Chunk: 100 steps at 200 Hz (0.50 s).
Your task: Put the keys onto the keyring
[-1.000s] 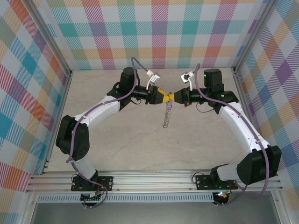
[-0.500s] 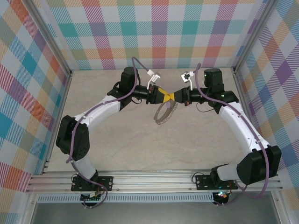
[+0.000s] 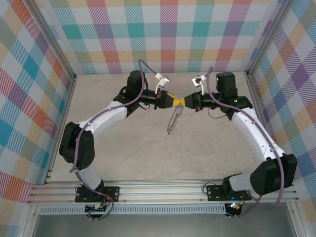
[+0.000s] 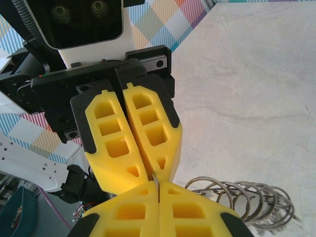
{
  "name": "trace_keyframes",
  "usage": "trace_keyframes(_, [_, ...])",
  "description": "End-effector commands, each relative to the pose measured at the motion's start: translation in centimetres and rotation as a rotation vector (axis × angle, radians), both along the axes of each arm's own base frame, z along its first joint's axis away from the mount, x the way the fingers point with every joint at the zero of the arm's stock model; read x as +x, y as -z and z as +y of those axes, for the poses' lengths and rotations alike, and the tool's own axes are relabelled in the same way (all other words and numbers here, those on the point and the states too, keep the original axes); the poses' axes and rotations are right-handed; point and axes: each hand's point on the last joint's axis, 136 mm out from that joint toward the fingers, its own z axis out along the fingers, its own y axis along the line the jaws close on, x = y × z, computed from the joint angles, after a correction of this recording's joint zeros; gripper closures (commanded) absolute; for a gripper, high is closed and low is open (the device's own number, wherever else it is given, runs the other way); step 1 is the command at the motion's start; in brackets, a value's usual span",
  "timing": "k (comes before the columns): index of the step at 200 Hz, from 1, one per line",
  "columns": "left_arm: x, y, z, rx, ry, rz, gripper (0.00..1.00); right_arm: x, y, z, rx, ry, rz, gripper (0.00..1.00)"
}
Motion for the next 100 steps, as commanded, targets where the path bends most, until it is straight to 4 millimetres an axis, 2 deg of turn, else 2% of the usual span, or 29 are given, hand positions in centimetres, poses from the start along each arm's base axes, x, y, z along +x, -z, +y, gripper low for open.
trace_keyframes(1, [-0.3,-1.4,-0.2,-0.045,0.003,-0.059,0.96,-1.1,-0.4,0.7,0.03,-0.069,-0.014,1.0])
trace_keyframes(14, [-0.3,-1.5,-0.2,-0.047,0.005,-0.058,1.0,-1.1,-0.5,0.8,0.031,-0.07,-0.017,1.0])
trace_keyframes(46, [-0.1,-1.4,-0.5,-0.055,-0.006,-0.048,1.0,-0.7,-0.9,0.7,0.033,-0.047,-0.015,1.0])
trace_keyframes(78, [0.9,-1.2,-0.5,-0.061,-0.064,-0.039,1.0,-0.1,-2.6,-0.5,0.033,0.064,-0.075,0.64])
trace_keyframes(90, [1.2,-1.2,-0.5,-0.07,-0.082,-0.036,1.0,-0.4,-3.8,-1.1,0.045,0.1,-0.106,0.56])
trace_keyframes(100, [1.3,-1.4,-0.4,-0.08,-0.093,-0.037,1.0,-0.5,-4.4,-1.7,0.046,0.138,-0.126,0.53])
